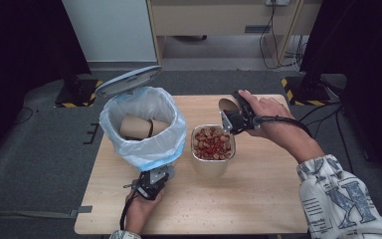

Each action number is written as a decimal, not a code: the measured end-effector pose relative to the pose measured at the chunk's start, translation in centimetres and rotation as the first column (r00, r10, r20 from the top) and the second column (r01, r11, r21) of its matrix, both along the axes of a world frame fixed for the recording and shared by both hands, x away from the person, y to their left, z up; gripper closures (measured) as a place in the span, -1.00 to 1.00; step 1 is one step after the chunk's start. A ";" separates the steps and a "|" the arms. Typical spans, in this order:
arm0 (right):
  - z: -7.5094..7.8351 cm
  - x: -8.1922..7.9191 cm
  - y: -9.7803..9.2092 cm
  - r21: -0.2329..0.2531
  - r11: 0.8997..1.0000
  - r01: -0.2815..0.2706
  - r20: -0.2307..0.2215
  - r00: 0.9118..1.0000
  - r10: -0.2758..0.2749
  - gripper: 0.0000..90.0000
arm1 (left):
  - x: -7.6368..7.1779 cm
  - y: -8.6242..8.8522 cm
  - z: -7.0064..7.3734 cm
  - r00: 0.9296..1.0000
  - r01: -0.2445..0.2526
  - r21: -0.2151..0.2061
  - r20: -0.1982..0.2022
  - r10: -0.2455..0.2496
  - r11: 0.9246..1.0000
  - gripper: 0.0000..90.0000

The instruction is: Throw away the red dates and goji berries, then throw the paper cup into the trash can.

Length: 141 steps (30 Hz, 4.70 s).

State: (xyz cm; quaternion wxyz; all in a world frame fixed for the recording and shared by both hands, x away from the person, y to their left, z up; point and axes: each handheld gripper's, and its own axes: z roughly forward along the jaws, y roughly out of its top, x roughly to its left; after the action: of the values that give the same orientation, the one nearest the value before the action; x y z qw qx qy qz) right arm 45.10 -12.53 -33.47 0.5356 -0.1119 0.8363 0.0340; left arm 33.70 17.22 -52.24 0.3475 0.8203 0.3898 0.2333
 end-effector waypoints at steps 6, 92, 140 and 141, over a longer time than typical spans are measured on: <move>0.1 0.9 -0.9 0.170 0.985 0.027 -0.089 0.996 -0.012 -0.22 | 0.0 0.0 0.0 1.000 0.001 0.000 0.000 -0.001 1.000 1.00; 6.7 2.1 0.6 0.751 0.538 0.382 -0.616 0.700 0.362 -0.22 | 0.0 0.1 0.0 1.000 0.005 0.007 -0.002 -0.005 1.000 1.00; 9.0 2.1 7.6 0.779 0.504 0.372 -0.601 0.671 0.434 -0.23 | 0.0 0.1 0.0 1.000 0.006 0.011 -0.002 -0.006 1.000 1.00; 8.9 2.1 7.8 0.779 0.507 0.370 -0.601 0.670 0.435 -0.23 | 0.0 0.1 0.0 1.000 0.005 0.011 -0.001 -0.005 1.000 1.00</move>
State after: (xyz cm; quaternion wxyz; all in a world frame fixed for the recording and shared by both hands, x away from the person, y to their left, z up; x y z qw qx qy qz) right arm 47.19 -4.73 -24.56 0.1267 0.1758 0.8398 0.4978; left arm 33.73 17.29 -52.21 0.3433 0.8234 0.3866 0.2340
